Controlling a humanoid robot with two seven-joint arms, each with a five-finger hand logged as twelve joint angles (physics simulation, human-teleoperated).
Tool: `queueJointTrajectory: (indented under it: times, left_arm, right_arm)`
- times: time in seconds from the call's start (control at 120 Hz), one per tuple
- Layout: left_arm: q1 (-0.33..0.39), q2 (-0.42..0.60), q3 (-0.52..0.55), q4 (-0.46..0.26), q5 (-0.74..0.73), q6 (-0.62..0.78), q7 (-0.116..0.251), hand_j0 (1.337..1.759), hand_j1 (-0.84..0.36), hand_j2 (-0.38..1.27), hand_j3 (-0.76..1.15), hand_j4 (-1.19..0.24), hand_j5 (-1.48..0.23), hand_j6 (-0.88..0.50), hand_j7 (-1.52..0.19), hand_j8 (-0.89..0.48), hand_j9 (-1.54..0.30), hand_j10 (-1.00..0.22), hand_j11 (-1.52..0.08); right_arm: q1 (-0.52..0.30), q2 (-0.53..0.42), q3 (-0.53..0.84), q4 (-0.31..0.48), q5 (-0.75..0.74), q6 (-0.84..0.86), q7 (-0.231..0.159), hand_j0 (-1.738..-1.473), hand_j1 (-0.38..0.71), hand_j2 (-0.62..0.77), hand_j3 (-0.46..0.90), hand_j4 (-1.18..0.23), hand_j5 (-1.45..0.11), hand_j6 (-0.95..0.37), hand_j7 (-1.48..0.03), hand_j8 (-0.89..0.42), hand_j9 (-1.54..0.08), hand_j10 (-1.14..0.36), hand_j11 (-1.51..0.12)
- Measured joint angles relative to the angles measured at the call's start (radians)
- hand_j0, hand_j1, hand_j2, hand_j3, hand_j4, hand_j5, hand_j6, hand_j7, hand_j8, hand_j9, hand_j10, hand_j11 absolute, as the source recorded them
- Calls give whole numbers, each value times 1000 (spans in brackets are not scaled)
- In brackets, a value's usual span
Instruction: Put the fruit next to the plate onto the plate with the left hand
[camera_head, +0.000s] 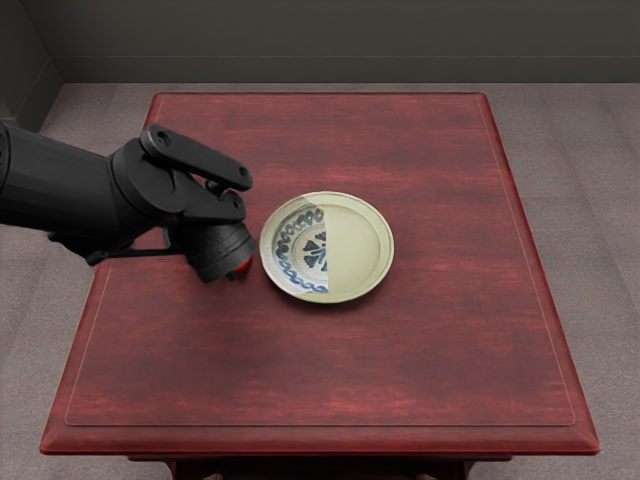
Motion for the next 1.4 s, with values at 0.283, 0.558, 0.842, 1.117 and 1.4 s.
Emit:
queueJointTrajectory:
  times: [0.283, 0.558, 0.842, 1.117, 1.4]
  left_arm:
    - [-122, 0, 1, -83, -43, 0, 0, 1655, -445, 714, 0, -599, -1135, -397, -1110, -597, -1099, -827, -1100]
    - [-207, 0, -47, -115, -79, 2, 1, 1656, -501, 782, 0, -712, -1130, -438, -1107, -775, -1104, -835, -1105]
    - [-174, 0, -154, -59, -16, 4, 1, 1657, -482, 385, 0, -709, -981, -594, -971, -726, -970, -741, -970]
    - [-129, 0, -241, -3, 50, 4, 1, 1658, -89, 138, 0, -370, -496, -340, -493, -374, -493, -378, -493]
    - [201, 205, -468, -2, 314, 4, 1, 1658, 19, 72, 0, -277, -364, -270, -363, -279, -363, -279, -363]
  right_arm:
    - [0, 0, 0, 0, 0, 0, 0, -1658, -303, -8, 0, -38, -50, -38, -50, -38, -50, -38, -50]
    - [0, 0, 0, 0, 0, 0, 0, -1658, -303, -8, 0, -38, -50, -38, -50, -38, -50, -38, -50]
    - [0, 0, 0, 0, 0, 0, 0, -1658, -303, -8, 0, -38, -50, -38, -50, -38, -50, -38, -50]
    - [0, 0, 0, 0, 0, 0, 0, -1658, -303, -8, 0, -38, -50, -38, -50, -38, -50, -38, -50]
    - [0, 0, 0, 0, 0, 0, 0, -1658, -303, -8, 0, -38, -50, -38, -50, -38, -50, -38, -50]
